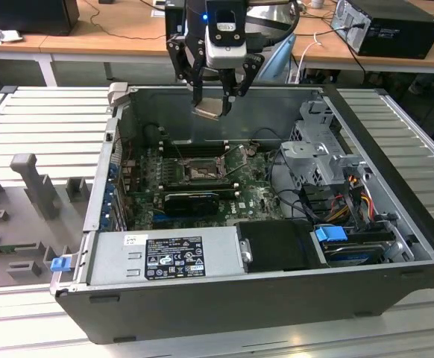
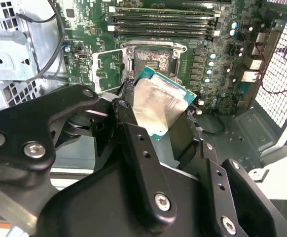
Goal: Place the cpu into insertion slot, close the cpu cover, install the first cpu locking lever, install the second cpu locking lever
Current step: 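Place the cpu into insertion slot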
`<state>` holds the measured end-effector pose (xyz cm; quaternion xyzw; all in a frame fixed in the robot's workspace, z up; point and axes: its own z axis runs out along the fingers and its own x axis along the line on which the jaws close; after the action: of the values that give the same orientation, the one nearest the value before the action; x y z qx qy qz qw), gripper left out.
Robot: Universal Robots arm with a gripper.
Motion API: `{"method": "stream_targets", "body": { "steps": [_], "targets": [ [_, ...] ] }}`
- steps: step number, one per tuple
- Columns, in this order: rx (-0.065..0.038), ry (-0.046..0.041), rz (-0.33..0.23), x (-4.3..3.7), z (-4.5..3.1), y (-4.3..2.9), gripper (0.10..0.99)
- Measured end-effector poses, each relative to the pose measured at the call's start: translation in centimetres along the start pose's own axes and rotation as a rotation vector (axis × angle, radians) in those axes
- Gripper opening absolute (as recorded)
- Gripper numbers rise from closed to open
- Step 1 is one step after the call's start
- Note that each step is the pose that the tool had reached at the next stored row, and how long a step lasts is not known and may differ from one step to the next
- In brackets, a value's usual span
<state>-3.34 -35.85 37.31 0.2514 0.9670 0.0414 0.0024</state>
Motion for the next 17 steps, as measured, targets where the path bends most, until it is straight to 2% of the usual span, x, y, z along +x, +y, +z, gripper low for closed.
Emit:
{"method": "stream_targets", "body": {
  "steps": [17],
  "targets": [
    [-0.002,-0.0132,0.161,0.00,0.02,0.00,0.529]
  ]
}}
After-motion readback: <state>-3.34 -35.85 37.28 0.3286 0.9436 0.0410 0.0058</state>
